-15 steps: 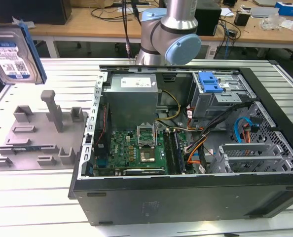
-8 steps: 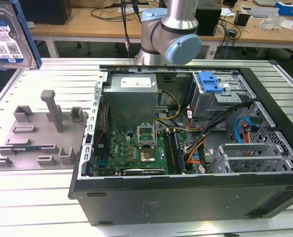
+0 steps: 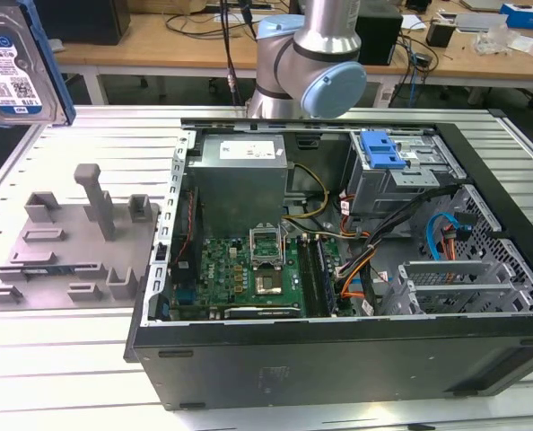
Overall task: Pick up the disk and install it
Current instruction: 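Pick up the disk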
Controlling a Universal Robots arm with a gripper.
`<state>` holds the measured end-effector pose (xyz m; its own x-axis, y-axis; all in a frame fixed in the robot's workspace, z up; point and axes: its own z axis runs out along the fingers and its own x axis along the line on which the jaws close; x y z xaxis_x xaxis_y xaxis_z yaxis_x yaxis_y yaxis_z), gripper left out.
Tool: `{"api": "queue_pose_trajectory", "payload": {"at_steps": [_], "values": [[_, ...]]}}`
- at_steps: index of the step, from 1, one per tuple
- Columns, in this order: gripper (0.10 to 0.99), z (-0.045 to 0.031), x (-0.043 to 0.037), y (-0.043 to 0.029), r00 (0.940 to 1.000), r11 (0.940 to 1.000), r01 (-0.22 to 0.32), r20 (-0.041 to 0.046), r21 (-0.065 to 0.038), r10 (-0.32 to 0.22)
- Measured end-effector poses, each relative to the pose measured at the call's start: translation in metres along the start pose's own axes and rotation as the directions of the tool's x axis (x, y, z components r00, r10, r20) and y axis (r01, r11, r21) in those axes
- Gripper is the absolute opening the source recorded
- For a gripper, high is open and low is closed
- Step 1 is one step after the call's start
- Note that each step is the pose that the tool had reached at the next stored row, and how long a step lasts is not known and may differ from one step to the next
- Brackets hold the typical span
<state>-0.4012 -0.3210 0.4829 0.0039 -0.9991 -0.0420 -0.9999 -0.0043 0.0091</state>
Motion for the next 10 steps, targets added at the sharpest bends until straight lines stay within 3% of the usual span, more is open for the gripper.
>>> {"api": "queue_pose_trajectory", "payload": {"at_steps": [8,10], "values": [[0.365,-0.0022,0.0240,-0.0230,1.0000,1.0000,0.000,0.0000,-0.003,0.000],[0.365,-0.0034,0.0332,-0.0320,1.0000,1.0000,0.000,0.0000,-0.005,0.000]]}}
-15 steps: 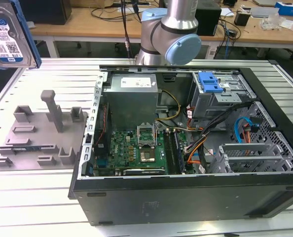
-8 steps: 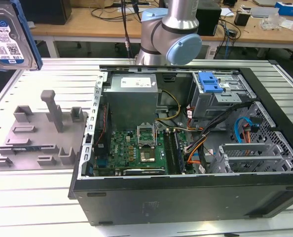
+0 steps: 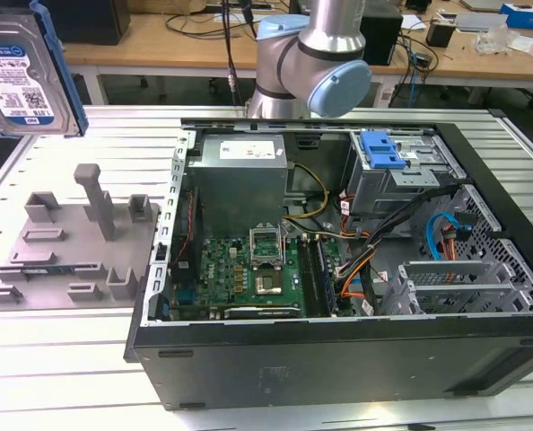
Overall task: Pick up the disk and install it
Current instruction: 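Pick up the disk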
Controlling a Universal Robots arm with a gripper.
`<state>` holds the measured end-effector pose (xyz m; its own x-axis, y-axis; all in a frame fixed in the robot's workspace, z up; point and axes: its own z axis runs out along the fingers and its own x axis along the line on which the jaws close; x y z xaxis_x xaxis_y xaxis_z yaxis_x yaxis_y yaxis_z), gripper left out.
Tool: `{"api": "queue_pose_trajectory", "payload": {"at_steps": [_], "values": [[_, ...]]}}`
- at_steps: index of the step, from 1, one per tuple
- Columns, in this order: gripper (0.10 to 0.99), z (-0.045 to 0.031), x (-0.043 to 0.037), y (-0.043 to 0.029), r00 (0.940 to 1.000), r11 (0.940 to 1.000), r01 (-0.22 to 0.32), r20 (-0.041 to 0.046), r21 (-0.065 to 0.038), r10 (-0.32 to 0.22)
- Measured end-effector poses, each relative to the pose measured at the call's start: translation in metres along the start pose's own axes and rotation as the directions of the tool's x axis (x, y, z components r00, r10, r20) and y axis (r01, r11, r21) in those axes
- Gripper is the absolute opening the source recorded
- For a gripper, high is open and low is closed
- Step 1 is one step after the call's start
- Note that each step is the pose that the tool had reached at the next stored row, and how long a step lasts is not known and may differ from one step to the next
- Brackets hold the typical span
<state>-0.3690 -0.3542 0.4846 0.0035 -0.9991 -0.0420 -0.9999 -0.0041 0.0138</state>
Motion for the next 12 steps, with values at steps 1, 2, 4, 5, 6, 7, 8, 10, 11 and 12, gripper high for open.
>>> {"api": "queue_pose_trajectory", "payload": {"at_steps": [1,2,4,5,6,7,8,10,11,12], "values": [[0.365,-0.0005,0.0054,-0.0052,1.0000,1.0000,0.000,-0.0002,-0.001,0.000],[0.365,-0.0007,0.0081,-0.0079,1.0000,1.0000,0.000,-0.0001,-0.001,0.000],[0.365,-0.0011,0.0143,-0.0139,1.0000,1.0000,0.000,-0.0001,-0.002,0.000],[0.365,-0.0013,0.0170,-0.0166,1.0000,1.0000,0.000,-0.0001,-0.002,0.000],[0.365,-0.0016,0.0204,-0.0201,1.0000,1.0000,0.000,-0.0001,-0.003,0.000],[0.365,-0.0018,0.0240,-0.0240,1.0000,1.0000,0.000,-0.0001,-0.003,0.000],[0.365,-0.0021,0.0271,-0.0273,1.0000,1.0000,0.000,-0.0001,-0.003,0.000],[0.365,-0.0028,0.0331,-0.0346,1.0000,1.0000,0.000,0.0000,-0.004,0.000],[0.365,-0.0032,0.0358,-0.0384,1.0000,1.0000,0.000,0.0000,-0.004,0.000],[0.365,-0.0035,0.0385,-0.0426,1.0000,1.0000,0.000,0.0000,-0.005,0.000]]}}
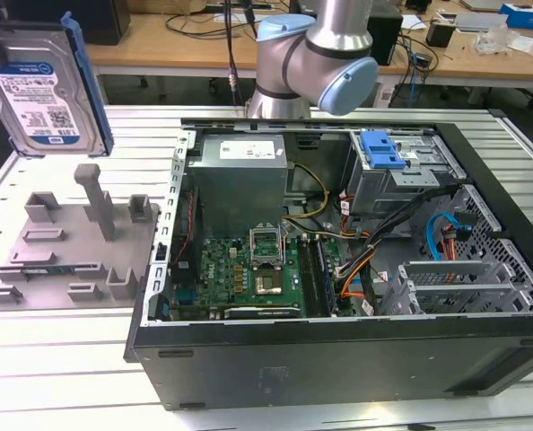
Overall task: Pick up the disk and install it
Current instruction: 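Pick up the disk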
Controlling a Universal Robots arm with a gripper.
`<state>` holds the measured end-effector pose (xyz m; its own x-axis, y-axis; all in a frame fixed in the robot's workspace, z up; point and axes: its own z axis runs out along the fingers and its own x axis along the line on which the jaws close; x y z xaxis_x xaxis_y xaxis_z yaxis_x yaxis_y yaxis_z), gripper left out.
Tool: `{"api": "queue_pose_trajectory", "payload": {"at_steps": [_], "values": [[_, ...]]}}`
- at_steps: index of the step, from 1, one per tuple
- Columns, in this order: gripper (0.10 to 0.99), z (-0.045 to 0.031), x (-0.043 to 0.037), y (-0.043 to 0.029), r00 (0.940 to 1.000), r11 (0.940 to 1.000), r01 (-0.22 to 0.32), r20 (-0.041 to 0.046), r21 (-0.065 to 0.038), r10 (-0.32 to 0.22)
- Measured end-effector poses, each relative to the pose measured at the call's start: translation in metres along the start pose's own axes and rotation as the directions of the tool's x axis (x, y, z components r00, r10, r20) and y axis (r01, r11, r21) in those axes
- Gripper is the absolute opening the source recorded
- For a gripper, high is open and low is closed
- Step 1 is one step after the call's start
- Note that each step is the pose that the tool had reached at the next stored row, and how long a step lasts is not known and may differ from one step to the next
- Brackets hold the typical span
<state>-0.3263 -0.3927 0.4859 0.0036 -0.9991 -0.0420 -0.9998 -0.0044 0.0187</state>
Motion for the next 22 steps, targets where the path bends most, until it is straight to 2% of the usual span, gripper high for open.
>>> {"api": "queue_pose_trajectory", "payload": {"at_steps": [1,11,13,19,21,22], "values": [[0.365,-0.0003,0.0024,-0.0038,1.0000,1.0000,0.000,0.0000,0.000,0.000],[0.365,-0.0030,0.0346,-0.0720,1.0000,1.0000,0.000,0.0000,-0.004,0.000],[0.365,-0.0035,0.0400,-0.0840,1.0000,1.0000,0.000,0.0001,-0.005,0.000],[0.365,-0.0046,0.0531,-0.1136,1.0000,1.0000,0.000,0.0000,-0.005,0.000],[0.365,-0.0052,0.0602,-0.1301,1.0000,1.0000,0.000,0.0000,-0.006,0.000],[0.365,-0.0053,0.0622,-0.1349,1.0000,1.0000,0.000,0.0001,-0.006,0.000]]}}
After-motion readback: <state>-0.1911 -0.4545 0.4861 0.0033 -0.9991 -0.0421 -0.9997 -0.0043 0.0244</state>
